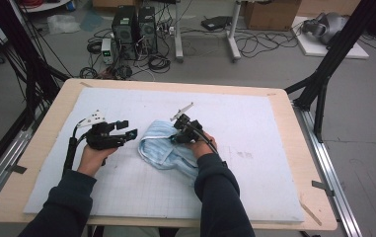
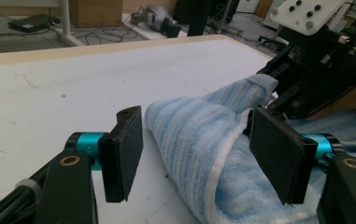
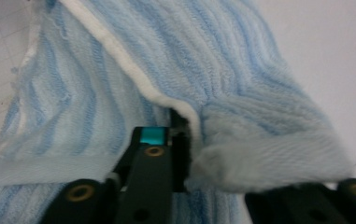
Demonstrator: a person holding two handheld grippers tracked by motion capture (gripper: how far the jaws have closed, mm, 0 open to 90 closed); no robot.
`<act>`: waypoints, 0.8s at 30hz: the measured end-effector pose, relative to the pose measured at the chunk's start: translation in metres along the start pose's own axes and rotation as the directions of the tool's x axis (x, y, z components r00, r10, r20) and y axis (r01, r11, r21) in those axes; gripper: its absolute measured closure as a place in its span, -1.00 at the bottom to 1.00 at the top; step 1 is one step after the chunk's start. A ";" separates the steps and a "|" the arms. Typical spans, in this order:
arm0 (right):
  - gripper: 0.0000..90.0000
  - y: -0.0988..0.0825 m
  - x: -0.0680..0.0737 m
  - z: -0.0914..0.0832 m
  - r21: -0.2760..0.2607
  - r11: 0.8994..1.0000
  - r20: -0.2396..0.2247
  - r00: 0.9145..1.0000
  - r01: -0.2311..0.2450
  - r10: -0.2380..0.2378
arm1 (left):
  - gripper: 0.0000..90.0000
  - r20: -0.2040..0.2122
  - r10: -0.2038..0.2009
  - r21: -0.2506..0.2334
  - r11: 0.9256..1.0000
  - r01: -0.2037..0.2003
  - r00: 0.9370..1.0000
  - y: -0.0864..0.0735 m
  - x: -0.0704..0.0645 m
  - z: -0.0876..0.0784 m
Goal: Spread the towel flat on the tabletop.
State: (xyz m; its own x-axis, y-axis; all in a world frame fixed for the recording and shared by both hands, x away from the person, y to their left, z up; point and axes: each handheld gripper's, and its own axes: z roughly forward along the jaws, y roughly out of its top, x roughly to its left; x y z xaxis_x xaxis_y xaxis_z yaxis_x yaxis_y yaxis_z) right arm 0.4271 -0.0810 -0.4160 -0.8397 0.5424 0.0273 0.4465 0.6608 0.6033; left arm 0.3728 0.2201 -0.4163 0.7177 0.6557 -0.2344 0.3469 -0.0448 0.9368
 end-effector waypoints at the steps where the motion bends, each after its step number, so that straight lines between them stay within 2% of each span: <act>1: 0.84 0.002 -0.001 -0.004 -0.019 1.000 0.008 1.000 0.016 -0.015 | -0.21 -0.001 -0.001 -0.003 1.000 0.001 1.000 0.000 0.001 -0.001; 4: 0.83 0.000 -0.006 -0.020 -0.085 0.996 -0.004 1.000 -0.016 0.016 | -0.20 -0.005 -0.011 -0.005 1.000 0.011 1.000 -0.001 0.002 -0.001; 6: 0.79 -0.003 -0.013 -0.029 -0.110 0.992 0.005 0.998 -0.056 0.056 | -0.20 -0.007 -0.009 -0.001 1.000 0.009 1.000 -0.002 0.003 -0.001; 7: 0.82 -0.005 -0.016 -0.031 -0.115 0.991 0.018 0.997 -0.071 0.074 | -0.20 -0.006 -0.010 -0.001 1.000 0.010 1.000 -0.002 0.002 0.000; 8: 0.84 -0.006 -0.019 -0.032 -0.109 0.992 0.046 0.997 -0.062 0.067 | -0.20 -0.007 -0.006 -0.001 1.000 0.006 1.000 -0.002 0.002 0.000; 9: 0.85 -0.008 -0.025 -0.032 -0.127 0.989 0.092 0.992 -0.072 0.084 | -0.19 -0.005 -0.003 0.001 1.000 0.003 1.000 -0.002 0.001 0.001; 10: 0.85 -0.008 -0.025 -0.032 -0.127 0.989 0.092 0.992 -0.072 0.084 | -0.19 -0.006 -0.001 0.001 1.000 0.001 1.000 -0.002 0.001 0.001; 12: 0.85 -0.008 -0.031 -0.034 -0.168 0.983 0.150 0.983 -0.078 0.104 | -0.18 -0.004 0.002 0.004 1.000 -0.002 1.000 -0.003 0.001 0.002; 13: 0.85 -0.008 -0.033 -0.033 -0.173 0.982 0.196 0.975 -0.075 0.109 | -0.18 -0.004 -0.003 0.003 1.000 0.003 1.000 -0.003 0.000 0.003; 15: 0.83 -0.009 -0.040 -0.029 -0.143 0.985 0.291 0.948 -0.093 0.132 | -0.18 -0.002 -0.001 0.010 1.000 0.001 1.000 -0.004 0.000 0.004; 16: 0.83 -0.009 -0.044 -0.028 -0.127 0.986 0.341 0.929 -0.105 0.143 | -0.18 -0.001 0.001 0.013 1.000 -0.001 1.000 -0.004 0.000 0.005; 17: 0.73 -0.012 -0.052 -0.029 -0.123 0.983 0.412 0.894 -0.135 0.175 | -0.17 0.001 -0.001 0.013 1.000 0.001 1.000 -0.004 -0.001 0.005; 18: 0.73 -0.012 -0.052 -0.029 -0.123 0.983 0.412 0.894 -0.135 0.175 | -0.17 0.003 0.000 0.013 1.000 0.000 1.000 -0.004 -0.001 0.005; 19: 0.64 -0.013 -0.056 -0.031 -0.126 0.980 0.440 0.876 -0.157 0.197 | -0.17 0.002 -0.002 0.013 1.000 0.002 1.000 -0.004 -0.001 0.005; 20: 0.55 -0.015 -0.059 -0.034 -0.139 0.973 0.444 0.867 -0.182 0.225 | -0.17 0.002 0.000 0.014 1.000 0.000 1.000 -0.004 -0.001 0.004; 21: 0.47 -0.017 -0.061 -0.038 -0.164 0.966 0.417 0.873 -0.201 0.253 | -0.17 0.003 -0.002 0.014 1.000 0.002 1.000 -0.004 0.000 0.004; 22: 0.41 -0.018 -0.060 -0.042 -0.176 0.963 0.406 0.876 -0.203 0.259 | -0.17 0.002 -0.005 0.013 1.000 0.005 1.000 -0.005 0.000 0.004; 24: 0.31 -0.020 -0.056 -0.053 -0.199 0.963 0.361 0.900 -0.184 0.246 | -0.17 0.001 -0.006 0.018 1.000 0.006 1.000 -0.005 0.000 0.004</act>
State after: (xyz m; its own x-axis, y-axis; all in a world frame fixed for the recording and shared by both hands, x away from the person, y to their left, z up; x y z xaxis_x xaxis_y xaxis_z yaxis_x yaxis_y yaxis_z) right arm 0.4494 -0.1520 -0.3875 -0.5339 0.8377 -0.1147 0.5227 0.4336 0.7341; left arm 0.3734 0.2176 -0.4224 0.7163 0.6550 -0.2406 0.3619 -0.0540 0.9306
